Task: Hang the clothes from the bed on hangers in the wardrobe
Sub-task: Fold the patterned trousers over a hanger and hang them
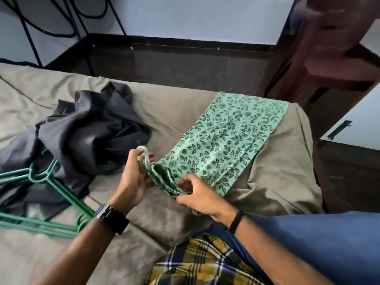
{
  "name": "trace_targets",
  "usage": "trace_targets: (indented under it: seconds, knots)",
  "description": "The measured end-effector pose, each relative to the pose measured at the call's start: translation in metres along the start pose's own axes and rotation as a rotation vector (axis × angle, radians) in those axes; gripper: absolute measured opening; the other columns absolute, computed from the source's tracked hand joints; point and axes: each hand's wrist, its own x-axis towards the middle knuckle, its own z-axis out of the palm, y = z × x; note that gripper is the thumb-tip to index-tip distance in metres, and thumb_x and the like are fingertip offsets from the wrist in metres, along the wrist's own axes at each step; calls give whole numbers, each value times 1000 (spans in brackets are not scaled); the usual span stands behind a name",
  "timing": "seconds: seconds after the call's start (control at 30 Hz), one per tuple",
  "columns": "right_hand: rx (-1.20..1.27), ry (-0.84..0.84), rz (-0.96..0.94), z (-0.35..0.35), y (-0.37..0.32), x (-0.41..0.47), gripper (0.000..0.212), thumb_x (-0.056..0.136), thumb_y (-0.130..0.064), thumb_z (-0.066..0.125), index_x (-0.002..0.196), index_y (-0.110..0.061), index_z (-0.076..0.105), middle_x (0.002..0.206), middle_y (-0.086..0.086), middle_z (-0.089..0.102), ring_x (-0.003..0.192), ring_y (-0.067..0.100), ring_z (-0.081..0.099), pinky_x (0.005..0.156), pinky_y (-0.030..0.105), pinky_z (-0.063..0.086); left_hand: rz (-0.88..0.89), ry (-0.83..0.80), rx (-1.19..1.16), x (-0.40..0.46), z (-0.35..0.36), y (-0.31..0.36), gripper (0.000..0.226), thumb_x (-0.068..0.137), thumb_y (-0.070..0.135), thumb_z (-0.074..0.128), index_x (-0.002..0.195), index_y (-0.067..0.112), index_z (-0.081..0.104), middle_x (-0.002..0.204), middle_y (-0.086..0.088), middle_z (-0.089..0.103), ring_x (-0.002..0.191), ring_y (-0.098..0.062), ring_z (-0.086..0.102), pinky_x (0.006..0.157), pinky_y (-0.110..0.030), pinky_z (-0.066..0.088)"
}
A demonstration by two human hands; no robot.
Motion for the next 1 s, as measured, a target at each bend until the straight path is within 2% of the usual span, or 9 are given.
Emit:
trace_targets:
  seconds: [0.13,0.2,0.3,0.5,0.67,0.73,0.83,0.9,1.0]
  knots:
    - [39,-9,23,6,1,4,53,82,-17,68,129,-25,47,100,-10,53,92,3,54,73,16,46,-136,-193,104,-4,-7,11,41,77,54,61,80,14,66,78,-10,69,63,-23,66,58,-31,55]
    - [60,-52,18,9,-2,5,50,81,-15,70,127,-23,50,94,-11,54,85,1,55,71,14,46,-45,-221,327,-2,-10,16,17,76,23,72,72,12,59,77,-13,62,60,-19,63,52,-24,52]
    - [151,-113,6,9,-10,6,42,81,-12,70,117,-26,55,88,-12,53,75,1,56,64,13,46,84,-200,460,-3,-20,25,27,73,-19,58,80,5,47,85,-15,46,70,-24,46,55,-29,40]
    - [179,-232,-63,29,-28,13,42,73,-18,74,111,-26,57,82,-8,55,59,-1,57,51,16,44,196,-254,389,-26,-60,43,30,53,-6,54,65,20,61,94,-4,63,77,-15,54,53,-17,45]
    - [-120,-275,-11,49,-15,33,58,81,-19,73,134,-18,48,91,-9,51,83,9,54,73,25,47,246,-38,948,-16,-75,3,21,71,-5,64,84,12,67,96,-10,61,88,-23,57,74,-27,45]
    - [-40,-344,56,46,-7,39,67,82,-21,74,141,-16,42,106,-4,55,98,11,56,87,23,47,258,38,1127,-8,-71,-21,27,75,-6,64,98,8,69,108,-12,60,102,-29,57,89,-30,43]
    - [173,-451,130,27,0,48,71,84,-19,72,145,-18,34,129,8,51,117,17,56,102,30,46,237,72,1332,-5,-62,-23,38,76,21,68,113,22,61,120,-5,45,106,-29,54,99,-33,41]
    - [197,-465,130,8,4,51,61,88,-16,67,141,-16,39,122,8,58,112,18,60,98,34,50,145,6,1560,-7,-62,-12,49,78,36,68,124,29,52,129,-5,39,112,-33,52,102,-42,41]
    - [271,-413,169,-20,12,54,41,91,-11,63,130,-13,50,90,7,68,96,22,66,85,35,57,-34,-122,1841,-11,-64,9,70,78,46,68,139,31,37,141,-3,37,121,-28,51,100,-42,45]
